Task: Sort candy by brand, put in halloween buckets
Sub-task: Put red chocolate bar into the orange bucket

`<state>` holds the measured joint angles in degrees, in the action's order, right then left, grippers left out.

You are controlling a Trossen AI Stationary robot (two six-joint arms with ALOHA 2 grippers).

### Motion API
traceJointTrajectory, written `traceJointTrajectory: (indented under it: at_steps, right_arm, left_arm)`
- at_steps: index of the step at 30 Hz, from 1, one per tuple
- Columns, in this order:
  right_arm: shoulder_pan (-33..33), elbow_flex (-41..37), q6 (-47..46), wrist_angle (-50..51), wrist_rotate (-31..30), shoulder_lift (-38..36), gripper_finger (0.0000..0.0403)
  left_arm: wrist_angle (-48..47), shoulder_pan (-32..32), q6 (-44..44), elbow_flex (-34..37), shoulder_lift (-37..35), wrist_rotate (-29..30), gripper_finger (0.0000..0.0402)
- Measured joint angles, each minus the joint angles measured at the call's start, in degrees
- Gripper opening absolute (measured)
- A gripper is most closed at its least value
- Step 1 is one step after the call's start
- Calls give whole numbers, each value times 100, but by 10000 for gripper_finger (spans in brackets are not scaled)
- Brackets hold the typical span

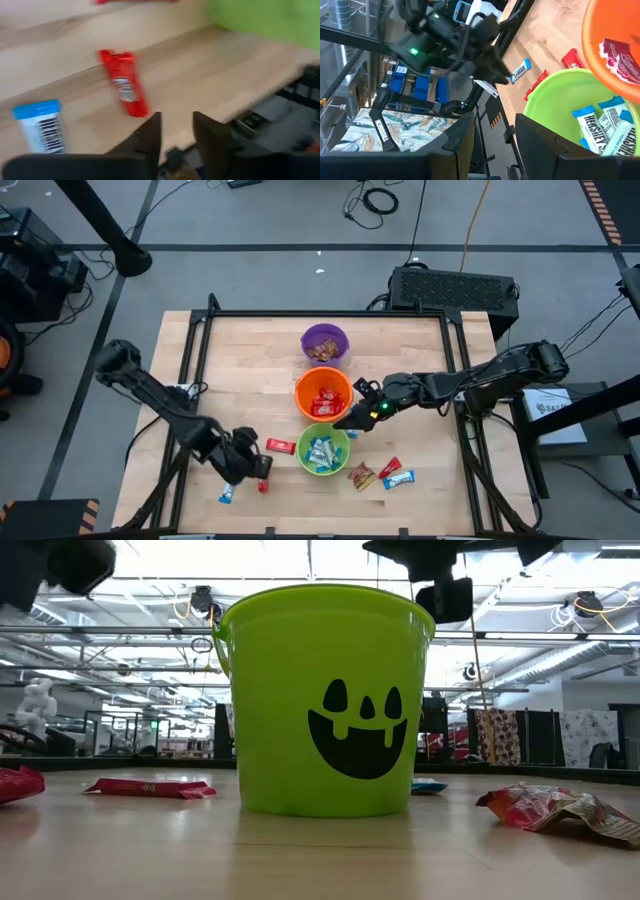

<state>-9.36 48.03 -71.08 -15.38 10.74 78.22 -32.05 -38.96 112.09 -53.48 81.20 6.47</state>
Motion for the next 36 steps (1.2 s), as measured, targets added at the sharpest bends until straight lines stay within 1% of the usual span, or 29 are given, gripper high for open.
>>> traceJointTrajectory:
  at_steps: [4,7,10,13,22,25,28,31,36]
  right_arm:
    - [21,-4,39,73,18,2,135]
    - [33,-4,41,75,16,2,135]
    - [34,-4,41,75,23,2,135]
    - [34,-4,41,75,155,2,135]
    - [32,-4,19,62,224,2,135]
    - [33,-4,35,64,292,2,135]
    - [32,-4,54,64,295,2,135]
    - [34,-4,60,62,293,2,135]
    - [32,-2,60,64,293,2,135]
  left_arm:
    - [38,-118,478,4,526,-72,192]
    - [178,-140,620,3,840,-115,233]
    - [271,-130,591,5,1070,-111,255]
    - [286,-125,591,4,1273,-72,262]
    - [433,-118,407,-4,1737,-153,262]
    - [446,-119,251,-19,1812,-171,253]
    - [433,-88,-40,-16,1828,-201,229]
    - [396,-51,-266,-10,1833,-248,197]
    - [259,4,-337,-10,1840,-299,141]
